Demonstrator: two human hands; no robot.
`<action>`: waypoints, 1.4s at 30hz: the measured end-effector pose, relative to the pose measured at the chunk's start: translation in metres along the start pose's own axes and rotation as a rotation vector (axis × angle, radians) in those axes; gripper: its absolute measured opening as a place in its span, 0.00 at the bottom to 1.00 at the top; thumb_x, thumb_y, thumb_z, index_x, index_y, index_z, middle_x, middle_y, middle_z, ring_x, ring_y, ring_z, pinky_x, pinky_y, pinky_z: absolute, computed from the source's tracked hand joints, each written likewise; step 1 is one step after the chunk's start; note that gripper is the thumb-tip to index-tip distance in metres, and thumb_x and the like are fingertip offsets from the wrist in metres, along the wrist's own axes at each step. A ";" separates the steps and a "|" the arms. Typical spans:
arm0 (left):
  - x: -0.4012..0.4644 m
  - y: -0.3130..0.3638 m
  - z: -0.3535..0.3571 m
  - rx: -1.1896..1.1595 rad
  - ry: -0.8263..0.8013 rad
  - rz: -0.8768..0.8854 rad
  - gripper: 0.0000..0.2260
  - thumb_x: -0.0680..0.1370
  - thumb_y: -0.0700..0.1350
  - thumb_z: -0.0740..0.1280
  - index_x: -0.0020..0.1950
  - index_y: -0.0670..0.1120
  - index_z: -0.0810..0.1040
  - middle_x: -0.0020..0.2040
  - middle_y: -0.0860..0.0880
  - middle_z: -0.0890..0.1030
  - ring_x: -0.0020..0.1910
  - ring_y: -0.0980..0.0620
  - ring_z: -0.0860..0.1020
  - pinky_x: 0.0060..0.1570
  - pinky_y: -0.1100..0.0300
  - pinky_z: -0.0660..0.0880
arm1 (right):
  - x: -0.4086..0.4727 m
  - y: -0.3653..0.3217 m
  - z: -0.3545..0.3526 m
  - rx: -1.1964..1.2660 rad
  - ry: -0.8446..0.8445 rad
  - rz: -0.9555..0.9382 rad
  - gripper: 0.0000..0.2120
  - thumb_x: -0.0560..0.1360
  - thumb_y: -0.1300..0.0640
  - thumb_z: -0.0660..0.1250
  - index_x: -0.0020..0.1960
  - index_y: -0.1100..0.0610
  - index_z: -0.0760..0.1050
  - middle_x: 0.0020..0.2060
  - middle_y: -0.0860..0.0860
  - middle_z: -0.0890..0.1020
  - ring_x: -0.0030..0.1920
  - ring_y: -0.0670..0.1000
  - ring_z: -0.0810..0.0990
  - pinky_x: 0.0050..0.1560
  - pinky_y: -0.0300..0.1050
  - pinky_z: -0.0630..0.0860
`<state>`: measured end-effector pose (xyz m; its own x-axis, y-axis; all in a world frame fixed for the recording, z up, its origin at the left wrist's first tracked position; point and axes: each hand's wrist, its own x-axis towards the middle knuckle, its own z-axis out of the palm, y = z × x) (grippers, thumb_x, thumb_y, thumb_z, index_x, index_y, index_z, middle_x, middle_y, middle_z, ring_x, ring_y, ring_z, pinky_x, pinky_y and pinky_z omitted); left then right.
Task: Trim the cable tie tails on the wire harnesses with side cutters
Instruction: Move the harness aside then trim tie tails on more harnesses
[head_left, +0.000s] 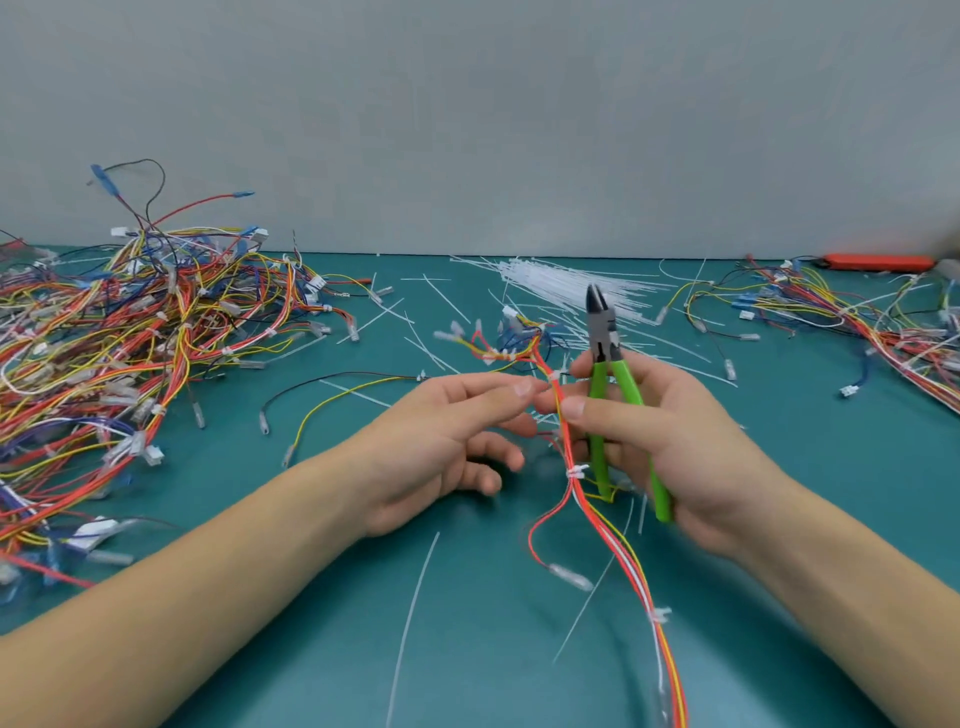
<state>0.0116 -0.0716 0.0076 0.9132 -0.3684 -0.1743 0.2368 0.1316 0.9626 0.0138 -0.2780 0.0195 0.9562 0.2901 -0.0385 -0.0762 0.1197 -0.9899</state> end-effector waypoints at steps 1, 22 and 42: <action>0.000 -0.001 0.002 0.003 0.001 0.015 0.15 0.75 0.54 0.72 0.57 0.48 0.86 0.42 0.52 0.80 0.34 0.53 0.76 0.27 0.65 0.71 | -0.002 0.001 0.002 -0.076 -0.005 -0.054 0.12 0.73 0.66 0.74 0.54 0.56 0.78 0.48 0.55 0.88 0.39 0.51 0.85 0.42 0.44 0.83; 0.007 -0.006 -0.005 -0.389 0.158 0.143 0.23 0.74 0.38 0.72 0.69 0.47 0.76 0.48 0.45 0.86 0.40 0.49 0.85 0.39 0.60 0.82 | -0.011 0.012 0.008 -0.617 -0.117 -0.230 0.11 0.74 0.55 0.78 0.51 0.45 0.78 0.42 0.47 0.84 0.36 0.48 0.81 0.38 0.42 0.80; 0.000 -0.009 0.005 0.029 0.127 0.160 0.05 0.76 0.48 0.75 0.46 0.47 0.86 0.46 0.47 0.85 0.35 0.51 0.81 0.25 0.64 0.71 | -0.004 0.005 0.006 -0.273 0.034 -0.183 0.09 0.72 0.57 0.77 0.49 0.46 0.83 0.47 0.56 0.86 0.49 0.56 0.85 0.52 0.44 0.81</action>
<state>0.0083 -0.0773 0.0002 0.9733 -0.2258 -0.0418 0.0775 0.1514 0.9854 0.0078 -0.2728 0.0152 0.9562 0.2550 0.1438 0.1722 -0.0930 -0.9807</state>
